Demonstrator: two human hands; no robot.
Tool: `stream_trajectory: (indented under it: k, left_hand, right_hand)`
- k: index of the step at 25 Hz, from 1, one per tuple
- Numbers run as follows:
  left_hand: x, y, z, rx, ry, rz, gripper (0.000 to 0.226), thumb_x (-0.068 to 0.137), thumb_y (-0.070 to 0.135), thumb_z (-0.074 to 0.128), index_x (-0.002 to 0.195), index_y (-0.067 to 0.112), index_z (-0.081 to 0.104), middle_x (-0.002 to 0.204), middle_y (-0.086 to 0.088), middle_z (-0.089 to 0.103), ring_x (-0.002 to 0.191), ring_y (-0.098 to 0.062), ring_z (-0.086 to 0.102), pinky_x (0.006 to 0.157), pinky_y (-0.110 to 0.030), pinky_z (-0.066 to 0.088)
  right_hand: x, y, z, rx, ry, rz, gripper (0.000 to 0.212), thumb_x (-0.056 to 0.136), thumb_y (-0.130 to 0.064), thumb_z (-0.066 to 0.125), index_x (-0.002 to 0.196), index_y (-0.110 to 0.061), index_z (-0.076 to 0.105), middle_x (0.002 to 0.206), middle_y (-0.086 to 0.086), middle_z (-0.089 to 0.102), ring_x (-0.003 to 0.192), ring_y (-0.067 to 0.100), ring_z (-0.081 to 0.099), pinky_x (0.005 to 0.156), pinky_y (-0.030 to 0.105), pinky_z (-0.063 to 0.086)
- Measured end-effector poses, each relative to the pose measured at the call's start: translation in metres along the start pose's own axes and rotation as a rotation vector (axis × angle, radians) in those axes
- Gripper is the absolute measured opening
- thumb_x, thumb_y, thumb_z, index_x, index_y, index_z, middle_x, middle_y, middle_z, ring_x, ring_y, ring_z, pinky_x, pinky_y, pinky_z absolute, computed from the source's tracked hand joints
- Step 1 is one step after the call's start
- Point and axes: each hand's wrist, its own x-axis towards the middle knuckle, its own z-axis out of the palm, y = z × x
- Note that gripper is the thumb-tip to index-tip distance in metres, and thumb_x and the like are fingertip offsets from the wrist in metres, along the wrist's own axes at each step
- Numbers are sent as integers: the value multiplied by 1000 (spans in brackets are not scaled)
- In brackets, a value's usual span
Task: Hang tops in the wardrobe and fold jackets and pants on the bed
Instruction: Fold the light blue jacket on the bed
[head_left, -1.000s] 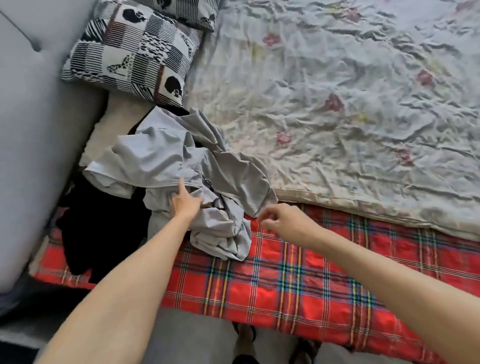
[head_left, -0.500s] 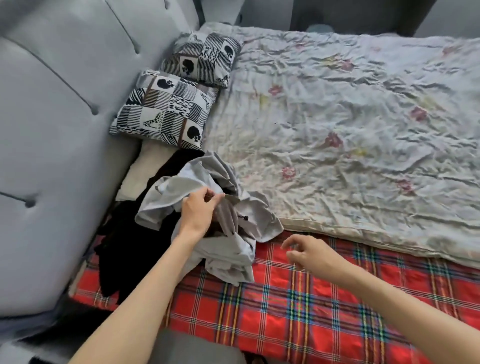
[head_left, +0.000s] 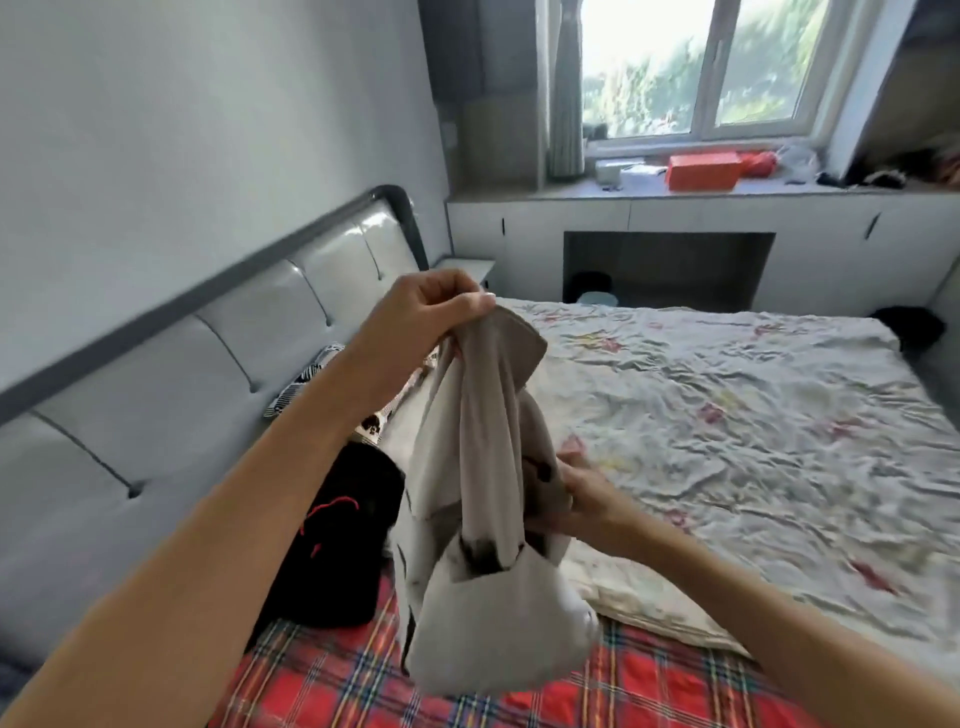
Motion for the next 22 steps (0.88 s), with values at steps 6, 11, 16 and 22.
stream_trajectory:
  k: [6, 11, 16, 22]
  left_hand:
    - [13, 71, 80, -210, -20, 87, 23, 89, 11, 63, 68, 20, 69, 70, 2, 56, 67, -8, 51, 65, -19, 42]
    - [9, 77, 135, 249, -288, 149, 18, 94, 21, 66, 80, 11, 70, 70, 3, 62, 67, -3, 54, 66, -13, 43]
    - [2, 61, 197, 531, -870, 127, 18, 102, 19, 54, 88, 18, 66, 82, 4, 70, 77, -6, 65, 76, -16, 46]
    - [25, 98, 246, 374, -492, 290, 31, 88, 48, 63, 100, 20, 68, 93, 0, 70, 83, -14, 68, 77, -31, 54]
  right_hand:
    - [-110, 21, -123, 262, 218, 309, 25, 99, -5, 52, 79, -16, 62, 75, -6, 67, 70, 4, 54, 61, 15, 44]
    - [-165, 33, -219, -74, 767, 340, 29, 89, -4, 45, 96, -20, 67, 104, 3, 69, 100, 23, 62, 87, 34, 48]
    - [-202, -24, -306, -283, 912, 54, 39, 92, 5, 38, 106, -14, 68, 98, 5, 69, 91, 18, 62, 75, 10, 43]
    - [-230, -37, -345, -94, 848, -127, 38, 96, 6, 35, 98, -13, 68, 93, 5, 69, 85, 9, 62, 77, 13, 47]
